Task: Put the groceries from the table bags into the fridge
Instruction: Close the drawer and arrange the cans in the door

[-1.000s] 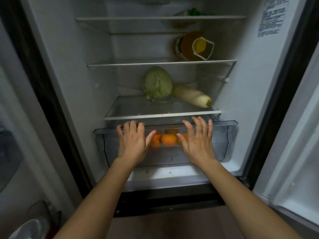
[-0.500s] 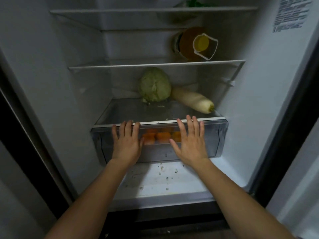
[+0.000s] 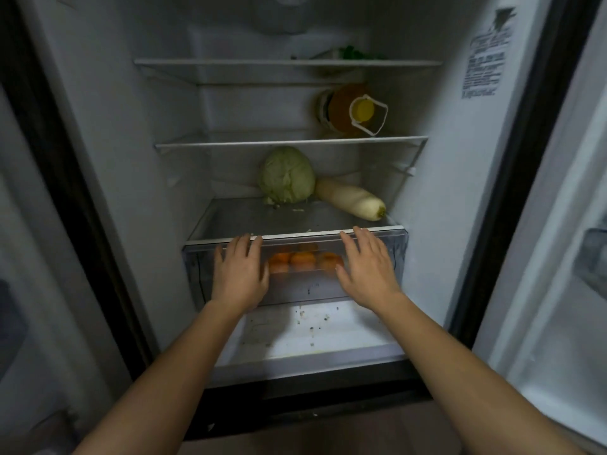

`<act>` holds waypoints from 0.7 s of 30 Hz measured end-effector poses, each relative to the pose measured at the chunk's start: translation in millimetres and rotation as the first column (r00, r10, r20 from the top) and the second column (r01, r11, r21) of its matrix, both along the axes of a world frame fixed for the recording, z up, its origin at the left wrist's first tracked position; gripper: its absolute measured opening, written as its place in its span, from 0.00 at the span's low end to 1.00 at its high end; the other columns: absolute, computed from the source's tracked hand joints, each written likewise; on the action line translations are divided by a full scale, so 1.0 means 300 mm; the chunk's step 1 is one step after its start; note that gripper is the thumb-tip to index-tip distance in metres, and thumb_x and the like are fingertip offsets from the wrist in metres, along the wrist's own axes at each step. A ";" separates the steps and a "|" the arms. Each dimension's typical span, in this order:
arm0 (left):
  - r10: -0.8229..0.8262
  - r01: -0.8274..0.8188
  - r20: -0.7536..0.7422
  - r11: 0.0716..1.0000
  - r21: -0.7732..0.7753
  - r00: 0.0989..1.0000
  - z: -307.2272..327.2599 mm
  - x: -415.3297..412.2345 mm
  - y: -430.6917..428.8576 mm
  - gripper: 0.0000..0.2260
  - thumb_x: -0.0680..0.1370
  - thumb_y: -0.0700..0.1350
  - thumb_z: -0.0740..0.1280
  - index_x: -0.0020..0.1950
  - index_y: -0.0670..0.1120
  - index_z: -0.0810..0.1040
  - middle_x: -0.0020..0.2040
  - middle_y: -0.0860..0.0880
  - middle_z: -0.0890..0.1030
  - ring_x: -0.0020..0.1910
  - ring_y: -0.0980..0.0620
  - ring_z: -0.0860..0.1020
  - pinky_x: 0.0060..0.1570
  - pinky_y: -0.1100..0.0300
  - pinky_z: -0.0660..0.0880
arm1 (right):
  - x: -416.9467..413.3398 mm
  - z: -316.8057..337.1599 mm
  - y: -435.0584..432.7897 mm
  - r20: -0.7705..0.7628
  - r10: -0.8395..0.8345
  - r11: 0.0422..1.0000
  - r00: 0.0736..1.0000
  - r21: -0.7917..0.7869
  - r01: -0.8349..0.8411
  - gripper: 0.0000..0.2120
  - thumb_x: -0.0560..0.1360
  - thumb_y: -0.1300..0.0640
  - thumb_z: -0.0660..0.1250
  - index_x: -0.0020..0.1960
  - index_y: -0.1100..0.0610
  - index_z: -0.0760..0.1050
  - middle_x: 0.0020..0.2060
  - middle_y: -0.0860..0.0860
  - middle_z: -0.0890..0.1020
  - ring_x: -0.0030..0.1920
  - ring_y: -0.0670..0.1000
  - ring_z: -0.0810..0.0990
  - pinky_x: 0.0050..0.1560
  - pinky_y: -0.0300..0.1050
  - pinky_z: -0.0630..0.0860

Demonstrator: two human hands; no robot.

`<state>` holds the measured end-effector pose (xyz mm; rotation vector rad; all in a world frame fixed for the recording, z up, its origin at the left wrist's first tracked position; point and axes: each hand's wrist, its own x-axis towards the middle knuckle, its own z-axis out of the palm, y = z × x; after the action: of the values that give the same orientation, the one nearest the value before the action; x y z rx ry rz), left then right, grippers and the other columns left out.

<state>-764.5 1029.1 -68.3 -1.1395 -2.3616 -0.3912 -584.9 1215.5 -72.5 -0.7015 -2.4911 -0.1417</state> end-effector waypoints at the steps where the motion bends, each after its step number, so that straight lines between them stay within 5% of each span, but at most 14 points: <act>1: -0.014 0.016 -0.029 0.998 0.062 0.999 -0.006 0.025 -0.012 0.24 0.78 0.51 0.66 0.72 0.43 0.71 0.71 0.40 0.73 0.69 0.39 0.70 0.70 0.36 0.63 | 0.037 -0.002 -0.017 -0.044 -0.007 1.000 0.999 0.008 0.007 0.30 0.78 0.47 0.63 0.76 0.58 0.65 0.75 0.63 0.66 0.76 0.64 0.63 0.75 0.59 0.61; 6: -0.144 0.146 -0.027 0.961 0.233 0.989 -0.055 0.218 -0.040 0.26 0.79 0.57 0.54 0.73 0.45 0.70 0.74 0.39 0.68 0.72 0.38 0.67 0.70 0.36 0.61 | 0.276 -0.037 -0.114 -0.169 -0.064 0.993 0.984 0.092 0.080 0.27 0.78 0.44 0.58 0.72 0.57 0.71 0.72 0.61 0.70 0.73 0.62 0.68 0.72 0.58 0.66; 10: -0.325 0.307 0.043 0.923 0.232 0.945 -0.142 0.435 0.024 0.29 0.80 0.59 0.51 0.76 0.45 0.66 0.79 0.39 0.60 0.77 0.38 0.58 0.72 0.35 0.56 | 0.548 -0.095 -0.170 -0.231 -0.167 0.969 0.959 0.140 0.203 0.23 0.78 0.48 0.63 0.68 0.58 0.75 0.69 0.62 0.73 0.70 0.62 0.71 0.69 0.58 0.69; 15: -0.567 0.530 0.105 0.810 0.250 0.817 -0.180 0.797 0.154 0.30 0.81 0.60 0.50 0.79 0.45 0.60 0.80 0.40 0.54 0.79 0.41 0.51 0.74 0.35 0.54 | 0.934 -0.118 -0.251 -0.201 -0.194 0.915 0.960 0.315 0.251 0.16 0.75 0.52 0.67 0.61 0.57 0.79 0.55 0.58 0.79 0.54 0.60 0.79 0.50 0.53 0.76; 21: -0.712 0.652 -0.013 0.636 0.412 0.702 -0.056 1.167 0.233 0.32 0.81 0.57 0.58 0.79 0.44 0.51 0.80 0.39 0.50 0.80 0.40 0.50 0.75 0.36 0.53 | 1.337 -0.080 -0.244 -0.420 -0.427 0.832 0.801 0.164 0.530 0.12 0.75 0.53 0.68 0.55 0.58 0.78 0.53 0.57 0.78 0.53 0.57 0.76 0.52 0.52 0.73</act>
<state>-414.5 1098.9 -85.1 -1.8191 -1.7257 -1.1932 -183.7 1142.2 -96.6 -1.1193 -1.8407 -0.4886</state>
